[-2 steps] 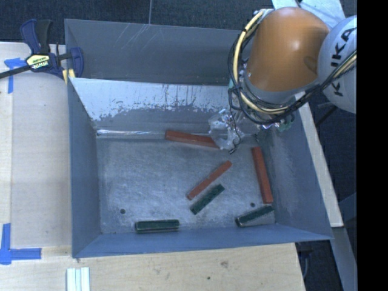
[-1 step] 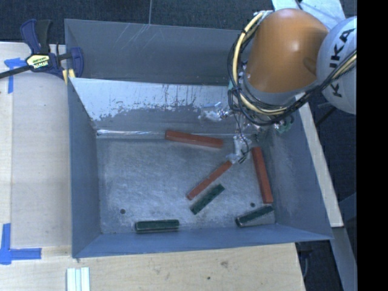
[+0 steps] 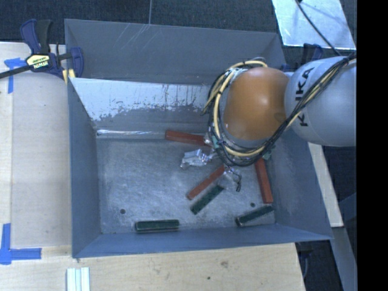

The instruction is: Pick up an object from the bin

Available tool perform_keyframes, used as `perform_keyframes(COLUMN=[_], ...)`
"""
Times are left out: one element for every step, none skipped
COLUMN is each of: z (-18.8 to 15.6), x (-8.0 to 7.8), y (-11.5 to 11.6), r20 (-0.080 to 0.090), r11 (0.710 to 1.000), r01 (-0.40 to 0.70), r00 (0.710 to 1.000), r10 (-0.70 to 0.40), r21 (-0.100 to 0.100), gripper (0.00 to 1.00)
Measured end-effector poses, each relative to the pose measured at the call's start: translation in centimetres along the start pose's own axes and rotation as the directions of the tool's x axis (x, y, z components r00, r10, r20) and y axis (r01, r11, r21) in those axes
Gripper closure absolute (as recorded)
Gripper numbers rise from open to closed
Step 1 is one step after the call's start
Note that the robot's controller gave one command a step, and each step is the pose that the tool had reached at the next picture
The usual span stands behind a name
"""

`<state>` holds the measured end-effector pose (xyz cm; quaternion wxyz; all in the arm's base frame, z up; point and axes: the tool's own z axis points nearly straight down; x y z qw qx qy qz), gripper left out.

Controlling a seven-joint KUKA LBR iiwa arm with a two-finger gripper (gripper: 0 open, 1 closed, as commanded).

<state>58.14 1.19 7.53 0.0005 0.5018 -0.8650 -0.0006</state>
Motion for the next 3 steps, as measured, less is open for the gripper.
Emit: perform_keyframes(z=[0.5,0.4,-16.6], x=[3.9,3.8,3.6], y=[-1.5,-1.5,-1.8], r20=[0.002,0.003,0.000], r11=[0.872,0.872,0.862], r01=[0.490,0.489,0.507], r00=[0.872,0.872,0.862], r10=[-0.490,-0.489,-0.507], r21=[0.006,0.005,0.012], gripper=[0.00,1.00,1.00])
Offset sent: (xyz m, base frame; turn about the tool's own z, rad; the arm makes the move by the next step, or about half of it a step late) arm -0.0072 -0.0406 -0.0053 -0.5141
